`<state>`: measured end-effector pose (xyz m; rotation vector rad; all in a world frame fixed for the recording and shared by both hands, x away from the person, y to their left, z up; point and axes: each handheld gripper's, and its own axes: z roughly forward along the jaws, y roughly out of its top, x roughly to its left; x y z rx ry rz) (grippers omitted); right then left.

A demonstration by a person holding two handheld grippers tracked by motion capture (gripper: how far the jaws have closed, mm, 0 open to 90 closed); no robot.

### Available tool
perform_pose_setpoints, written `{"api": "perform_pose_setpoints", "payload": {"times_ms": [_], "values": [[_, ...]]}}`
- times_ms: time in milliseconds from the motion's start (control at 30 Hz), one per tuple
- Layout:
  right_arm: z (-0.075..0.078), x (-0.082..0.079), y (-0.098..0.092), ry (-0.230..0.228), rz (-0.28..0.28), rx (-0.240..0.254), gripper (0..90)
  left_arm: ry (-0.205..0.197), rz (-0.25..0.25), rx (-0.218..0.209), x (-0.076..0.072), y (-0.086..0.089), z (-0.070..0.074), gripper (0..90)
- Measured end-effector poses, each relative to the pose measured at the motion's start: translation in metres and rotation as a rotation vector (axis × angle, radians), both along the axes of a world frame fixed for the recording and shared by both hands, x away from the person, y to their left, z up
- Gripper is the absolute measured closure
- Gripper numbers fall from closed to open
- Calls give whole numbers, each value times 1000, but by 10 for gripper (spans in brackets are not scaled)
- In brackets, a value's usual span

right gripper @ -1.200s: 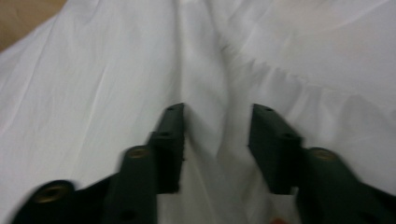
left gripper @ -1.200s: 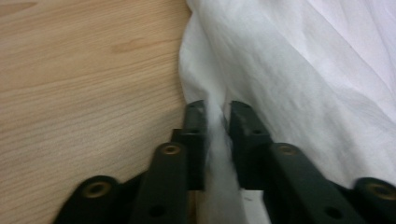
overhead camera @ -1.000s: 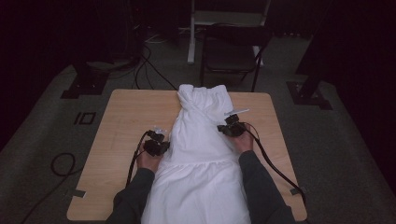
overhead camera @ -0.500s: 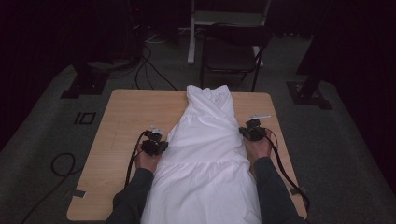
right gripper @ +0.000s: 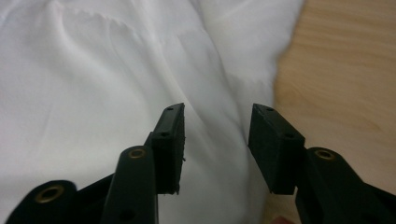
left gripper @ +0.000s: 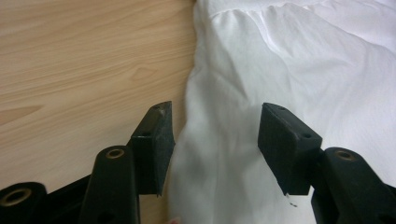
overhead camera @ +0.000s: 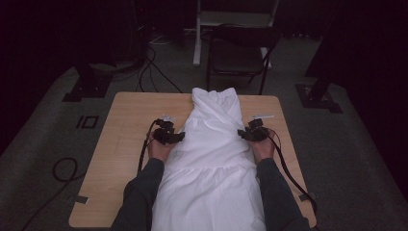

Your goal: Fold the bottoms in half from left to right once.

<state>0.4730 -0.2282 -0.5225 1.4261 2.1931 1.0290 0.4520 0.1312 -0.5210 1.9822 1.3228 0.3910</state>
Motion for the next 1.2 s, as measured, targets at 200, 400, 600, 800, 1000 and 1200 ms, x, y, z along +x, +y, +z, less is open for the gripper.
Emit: {"api": "perform_pose_setpoints", "payload": {"times_ms": [200,400,600,800,1000,1200], "values": [[-16,14,15,81,-8,-63,677,65,-4,63,5,-10,-18,770],[-20,-7,12,60,-10,-32,726,58,-16,51,-10,-2,-20,838],[-23,-36,12,37,18,-33,730,53,-25,58,-44,10,-21,837],[-23,-72,12,34,54,-43,735,48,-34,23,-85,19,-24,837],[-20,-104,17,75,120,-44,674,47,-85,64,-112,18,-21,715],[4,-72,23,4,141,60,568,11,-60,21,-93,20,-8,576]]}}
